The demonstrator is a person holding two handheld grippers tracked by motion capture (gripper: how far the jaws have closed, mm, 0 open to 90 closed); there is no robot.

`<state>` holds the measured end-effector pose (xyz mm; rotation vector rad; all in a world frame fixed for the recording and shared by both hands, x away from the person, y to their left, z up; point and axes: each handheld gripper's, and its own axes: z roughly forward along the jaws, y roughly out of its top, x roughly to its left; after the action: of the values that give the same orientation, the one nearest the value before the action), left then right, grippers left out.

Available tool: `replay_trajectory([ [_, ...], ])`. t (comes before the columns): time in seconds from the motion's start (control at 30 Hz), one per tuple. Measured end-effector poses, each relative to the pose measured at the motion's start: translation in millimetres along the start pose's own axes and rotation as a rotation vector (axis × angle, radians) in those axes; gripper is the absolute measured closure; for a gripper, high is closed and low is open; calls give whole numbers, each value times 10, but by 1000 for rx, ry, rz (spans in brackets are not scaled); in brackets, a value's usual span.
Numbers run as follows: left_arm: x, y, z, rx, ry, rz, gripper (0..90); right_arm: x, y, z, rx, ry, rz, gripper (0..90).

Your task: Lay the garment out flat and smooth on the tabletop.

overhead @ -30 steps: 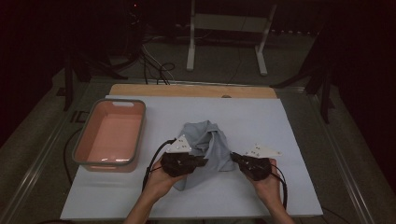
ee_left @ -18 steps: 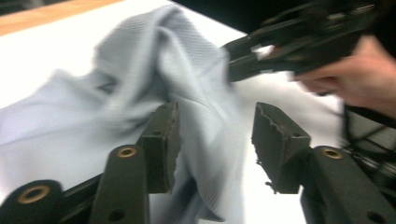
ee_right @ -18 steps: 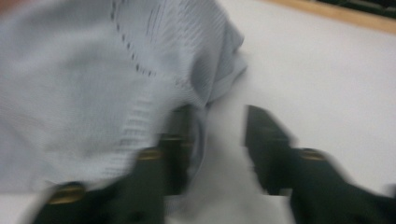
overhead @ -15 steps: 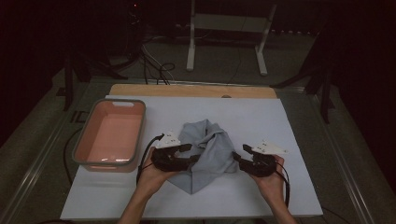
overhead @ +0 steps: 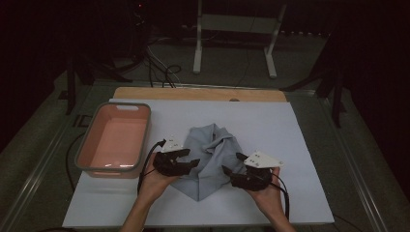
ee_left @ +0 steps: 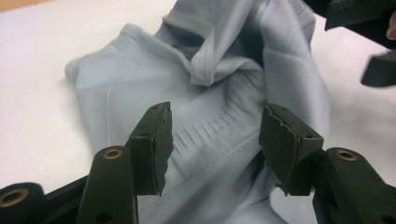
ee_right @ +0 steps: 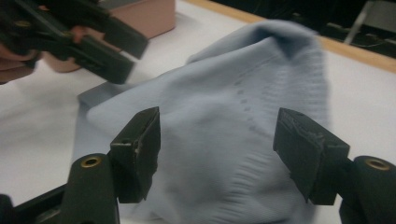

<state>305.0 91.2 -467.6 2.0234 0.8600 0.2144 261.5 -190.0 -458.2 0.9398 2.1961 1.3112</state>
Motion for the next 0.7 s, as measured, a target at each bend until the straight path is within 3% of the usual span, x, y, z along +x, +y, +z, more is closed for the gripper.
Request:
replay_trajectory([
  [0.27, 40, -76, 110, 43, 8, -15, 454, 123, -32, 139, 41, 35, -4, 254],
  [0.53, 4, -115, 215, 90, 28, 3, 311, 225, -76, 269, 93, 32, -42, 195],
  [0.6, -15, -121, 247, 106, 34, 13, 262, 255, -88, 296, 106, 21, -61, 205],
  [0.7, -34, -129, 282, 125, 47, 31, 258, 285, -105, 315, 117, -11, -92, 272],
])
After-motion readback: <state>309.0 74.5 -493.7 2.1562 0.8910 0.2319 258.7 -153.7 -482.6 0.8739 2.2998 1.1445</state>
